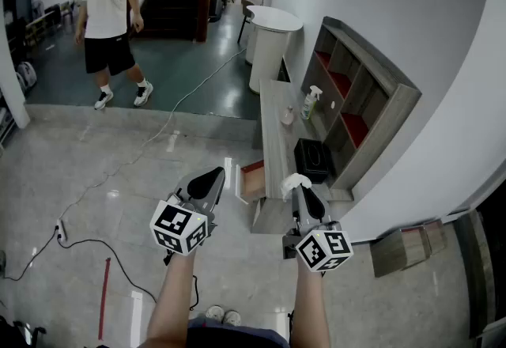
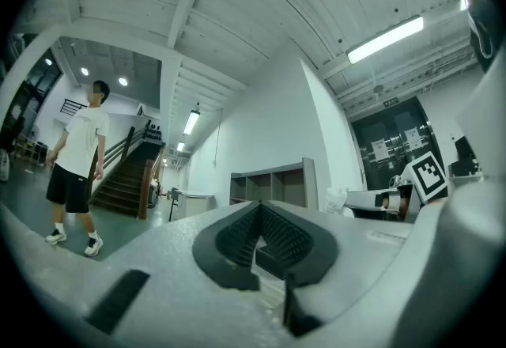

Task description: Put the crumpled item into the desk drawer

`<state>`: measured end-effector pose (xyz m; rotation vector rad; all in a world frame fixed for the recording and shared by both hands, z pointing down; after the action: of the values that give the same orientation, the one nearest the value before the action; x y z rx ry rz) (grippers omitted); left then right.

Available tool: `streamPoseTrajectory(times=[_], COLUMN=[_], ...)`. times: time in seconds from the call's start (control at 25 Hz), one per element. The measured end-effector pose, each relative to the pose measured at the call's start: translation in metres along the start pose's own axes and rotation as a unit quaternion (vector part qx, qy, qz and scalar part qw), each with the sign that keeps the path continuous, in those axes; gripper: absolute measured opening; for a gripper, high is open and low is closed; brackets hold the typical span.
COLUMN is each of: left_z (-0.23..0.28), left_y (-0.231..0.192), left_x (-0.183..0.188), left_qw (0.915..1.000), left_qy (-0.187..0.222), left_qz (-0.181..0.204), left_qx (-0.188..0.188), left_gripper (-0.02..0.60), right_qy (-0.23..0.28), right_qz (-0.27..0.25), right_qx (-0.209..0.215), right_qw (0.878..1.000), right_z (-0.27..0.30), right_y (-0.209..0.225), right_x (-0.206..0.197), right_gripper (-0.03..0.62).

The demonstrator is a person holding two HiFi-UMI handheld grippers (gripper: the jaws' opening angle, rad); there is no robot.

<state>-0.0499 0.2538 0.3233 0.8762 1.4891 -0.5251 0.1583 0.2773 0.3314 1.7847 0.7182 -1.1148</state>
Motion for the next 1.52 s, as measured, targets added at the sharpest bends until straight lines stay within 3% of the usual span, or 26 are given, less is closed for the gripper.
streamPoseTrajectory(times=[0.56,1.04,1.52], left_z=[0.004,0.005,0.066], left_y=[-0.005,-0.036,-0.1], left_x=[-0.008,-0.025,-0.075], left_qw=[1.0,0.9999,0.9994], left_qy=[-0.003,-0.006,-0.025], left_qz=[-0.003,-0.007,-0.021], left_qx=[-0.004,-0.007,0.01], left_gripper=[0.003,0.003,0.003], right_qy=[0.008,0.02,0.006], right_qz=[0.007,0.002,-0.002], right_qx=[-0.004,-0.024,-0.032], right_qw=[1.0,1.0,0.999], right_z=[0.003,0.024,0.115], right_y=[0.002,0.004,0.058], right_x=[-0.002,-0.015,-0.038], right_gripper=[0.043,0.046,0.046])
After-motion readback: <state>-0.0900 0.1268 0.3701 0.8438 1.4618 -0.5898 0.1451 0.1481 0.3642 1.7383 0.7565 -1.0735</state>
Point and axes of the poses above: the fingertips, and each gripper's own axes: z forward along the fingers, y to its right, x out of its top, the point moved 3 cm from there along -z, backward along the fingers, and after that the axes turned 11 degrees about z, right-handed, at the moved point
